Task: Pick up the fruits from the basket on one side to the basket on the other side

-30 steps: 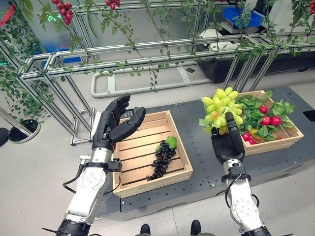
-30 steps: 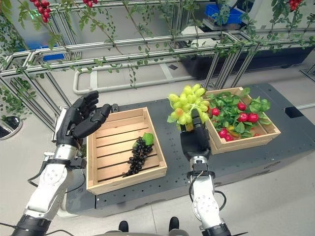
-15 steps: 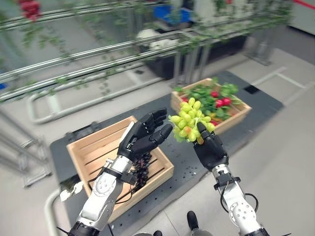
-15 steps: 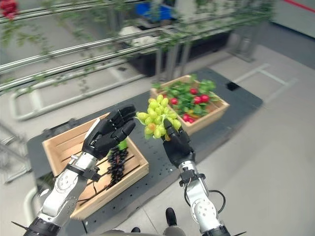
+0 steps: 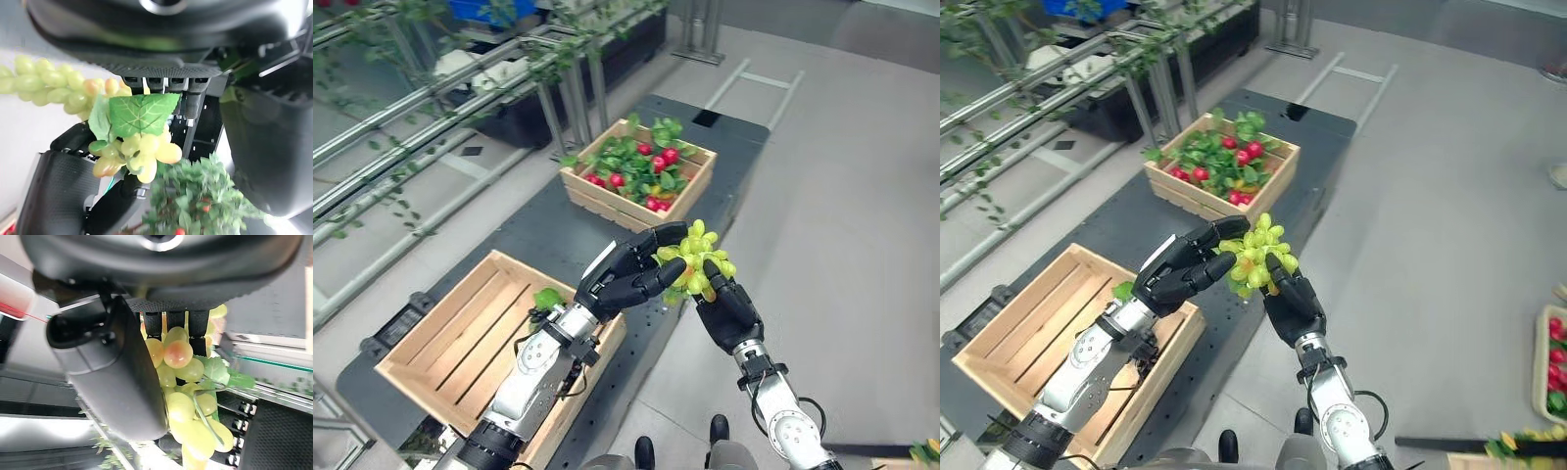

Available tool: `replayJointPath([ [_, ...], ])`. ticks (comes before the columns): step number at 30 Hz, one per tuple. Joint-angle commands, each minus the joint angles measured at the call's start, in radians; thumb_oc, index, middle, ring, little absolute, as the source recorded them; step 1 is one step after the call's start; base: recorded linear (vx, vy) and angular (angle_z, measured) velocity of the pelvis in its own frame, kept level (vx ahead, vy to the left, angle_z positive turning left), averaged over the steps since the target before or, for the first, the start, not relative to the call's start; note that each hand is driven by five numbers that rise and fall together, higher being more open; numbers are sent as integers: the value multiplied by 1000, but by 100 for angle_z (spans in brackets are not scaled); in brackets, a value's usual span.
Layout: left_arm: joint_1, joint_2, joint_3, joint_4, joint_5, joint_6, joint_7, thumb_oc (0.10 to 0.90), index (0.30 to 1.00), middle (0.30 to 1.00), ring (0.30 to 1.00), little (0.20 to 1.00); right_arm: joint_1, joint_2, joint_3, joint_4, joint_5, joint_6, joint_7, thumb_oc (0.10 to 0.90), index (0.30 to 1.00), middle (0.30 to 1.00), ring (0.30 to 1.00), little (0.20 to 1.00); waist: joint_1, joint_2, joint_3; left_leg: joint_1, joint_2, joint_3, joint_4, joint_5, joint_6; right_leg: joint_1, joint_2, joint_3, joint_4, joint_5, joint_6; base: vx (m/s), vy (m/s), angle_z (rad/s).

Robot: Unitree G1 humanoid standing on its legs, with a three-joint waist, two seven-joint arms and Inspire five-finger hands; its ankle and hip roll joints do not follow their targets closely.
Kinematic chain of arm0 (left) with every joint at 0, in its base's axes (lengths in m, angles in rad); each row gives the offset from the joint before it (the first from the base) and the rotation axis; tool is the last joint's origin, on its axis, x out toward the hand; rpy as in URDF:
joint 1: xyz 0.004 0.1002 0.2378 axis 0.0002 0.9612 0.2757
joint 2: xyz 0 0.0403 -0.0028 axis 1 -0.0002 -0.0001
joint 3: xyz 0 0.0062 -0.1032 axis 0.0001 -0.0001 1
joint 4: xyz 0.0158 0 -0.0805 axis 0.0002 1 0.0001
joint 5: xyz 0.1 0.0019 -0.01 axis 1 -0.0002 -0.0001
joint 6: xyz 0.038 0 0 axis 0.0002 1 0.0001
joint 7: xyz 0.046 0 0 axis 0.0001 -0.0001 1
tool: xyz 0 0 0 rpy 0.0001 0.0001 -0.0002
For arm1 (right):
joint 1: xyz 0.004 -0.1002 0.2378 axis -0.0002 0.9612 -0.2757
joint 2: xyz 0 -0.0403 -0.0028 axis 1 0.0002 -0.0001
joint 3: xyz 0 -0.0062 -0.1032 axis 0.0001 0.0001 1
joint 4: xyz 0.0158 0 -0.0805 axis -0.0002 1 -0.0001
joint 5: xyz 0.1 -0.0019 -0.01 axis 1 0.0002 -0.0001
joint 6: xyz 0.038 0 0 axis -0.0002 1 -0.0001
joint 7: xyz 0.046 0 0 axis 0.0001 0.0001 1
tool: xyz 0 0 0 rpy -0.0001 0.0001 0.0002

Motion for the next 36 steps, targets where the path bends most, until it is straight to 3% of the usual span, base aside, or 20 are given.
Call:
replayJointPath([
  [1,-44,-7,22,-145,-41,-86,-36,800,900,900,900,900,-137,43,1,-144,30,-27,179,400,300,300,300,300,45,14,-85,-6,12,-93,-66,-20,-53,52,-32,-99,157,-34,19,-74,-104,-82],
  [2,-42,-4,25,-145,-38,-87,-33,800,900,900,900,900,-138,43,4,-141,30,-24,182,400,300,300,300,300,51,15,-88,-8,18,-82,-71,-15,-57,63,-38,-119,156,-40,18,-110,-202,-108],
  [4,-33,14,42,-148,-56,-94,-27,800,900,900,900,900,-141,46,21,-140,12,1,182,400,300,300,300,300,80,9,-105,-19,53,-3,-77,1,-82,154,-62,-220,101,-87,14,-74,-241,-121],
  [6,-29,19,46,-146,-76,-98,-44,800,900,900,900,900,-139,47,28,-143,12,-1,175,400,300,300,300,300,88,-1,-114,-12,59,16,-77,-9,-93,195,-68,-234,64,-111,27,-37,-265,-103],
  [8,-22,21,50,-156,-92,-103,-52,800,900,900,900,900,-132,45,41,-147,11,-5,172,400,300,300,300,300,89,-13,-127,-18,93,73,-77,7,-118,253,-31,-258,-83,-118,23,-135,-367,-76],
  [14,-51,-23,-15,-135,-127,-149,-53,800,900,900,900,900,-126,17,49,-168,4,-12,184,400,300,300,300,300,37,-34,-114,-57,175,110,-77,67,-177,256,56,-191,-214,-81,-16,-155,-338,-89],
  [19,-55,-66,-35,-135,-125,-158,-61,800,900,900,900,900,-131,0,22,-184,11,5,178,400,300,300,300,300,6,-45,-107,-95,216,105,-77,115,-200,216,100,-156,-216,-70,-54,-148,-268,-36],
  [24,-44,-81,-40,-142,-116,-172,-68,800,900,900,900,900,-125,-19,11,-186,10,33,168,400,300,300,300,300,2,-50,-106,-103,201,13,-65,116,-206,191,115,-101,-216,-61,-68,-23,-88,-37],
  [25,-32,-83,-29,-150,-110,-172,-59,800,900,900,900,900,-125,-22,8,-181,17,56,167,400,300,300,300,300,12,-55,-107,-110,179,-74,-30,95,-203,189,114,-64,-216,-60,-70,29,25,-35],
  [26,-30,-83,-26,-152,-109,-170,-59,800,900,900,900,900,-126,-24,6,-181,20,59,168,400,300,300,300,300,14,-56,-111,-115,173,-95,-24,91,-202,185,113,-55,-216,-58,-70,51,79,-50],
  [27,-23,-78,-14,-163,-100,-165,-35,800,900,900,900,900,-128,-26,8,-181,26,83,171,400,300,300,300,300,25,-58,-115,-116,150,-178,-6,75,-198,182,112,-18,-216,-56,-70,42,90,-47],
  [28,-19,-77,-8,-166,-100,-162,-35,800,900,900,900,900,-129,-28,8,-180,31,86,170,400,300,300,300,300,29,-58,-118,-115,141,-207,-3,69,-196,181,112,-4,-216,-56,-69,65,111,-50],
  [30,-7,-71,17,-177,-109,-150,-18,800,900,900,900,900,-135,-26,16,-176,38,105,171,400,300,300,300,300,50,-58,-123,-107,94,-329,27,38,-188,181,107,55,-216,-53,-63,77,213,-76],
  [33,-5,-73,39,-174,-129,-130,-18,800,900,900,900,900,-126,-16,20,-172,45,120,175,400,300,300,300,300,42,-41,-136,-74,98,-301,-6,34,-181,191,96,73,-216,-56,-55,54,272,-114],
  [36,-11,-70,37,-171,-153,-123,-4,800,900,900,900,900,-110,0,26,-172,22,177,198,400,300,300,300,300,31,-28,-143,-39,89,-296,-44,25,-170,197,80,76,-216,-51,-36,27,256,-87],
])
